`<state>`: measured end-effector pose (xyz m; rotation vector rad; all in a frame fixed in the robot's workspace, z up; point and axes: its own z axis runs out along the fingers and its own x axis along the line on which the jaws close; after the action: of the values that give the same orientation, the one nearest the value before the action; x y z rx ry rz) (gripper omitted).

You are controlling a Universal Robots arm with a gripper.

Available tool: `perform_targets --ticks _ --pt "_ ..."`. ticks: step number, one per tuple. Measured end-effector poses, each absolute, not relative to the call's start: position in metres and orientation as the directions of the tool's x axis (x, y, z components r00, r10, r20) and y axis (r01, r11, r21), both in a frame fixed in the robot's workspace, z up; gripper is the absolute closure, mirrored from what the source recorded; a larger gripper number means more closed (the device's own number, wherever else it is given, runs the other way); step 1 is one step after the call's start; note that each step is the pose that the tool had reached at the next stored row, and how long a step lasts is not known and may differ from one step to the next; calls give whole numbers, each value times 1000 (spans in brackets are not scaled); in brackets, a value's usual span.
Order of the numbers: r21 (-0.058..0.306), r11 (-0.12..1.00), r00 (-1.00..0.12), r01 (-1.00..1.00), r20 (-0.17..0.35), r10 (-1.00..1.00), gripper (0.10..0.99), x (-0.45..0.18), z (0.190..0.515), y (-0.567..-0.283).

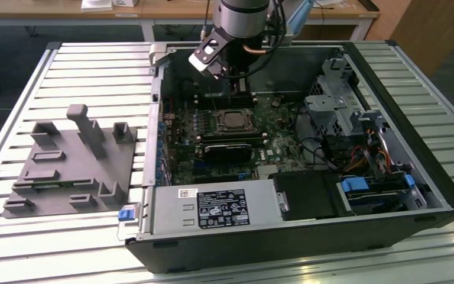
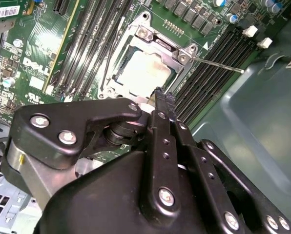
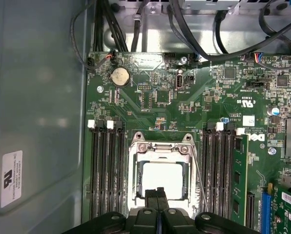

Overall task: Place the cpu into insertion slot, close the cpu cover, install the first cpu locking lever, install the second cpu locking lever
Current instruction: 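Install the first cpu locking lever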

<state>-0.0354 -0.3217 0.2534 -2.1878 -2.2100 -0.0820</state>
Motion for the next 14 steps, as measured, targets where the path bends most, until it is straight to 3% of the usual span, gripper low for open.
perform_targets --ticks 14 --pt "16 12 -13 1000 58 998 980 -35 262 -322"
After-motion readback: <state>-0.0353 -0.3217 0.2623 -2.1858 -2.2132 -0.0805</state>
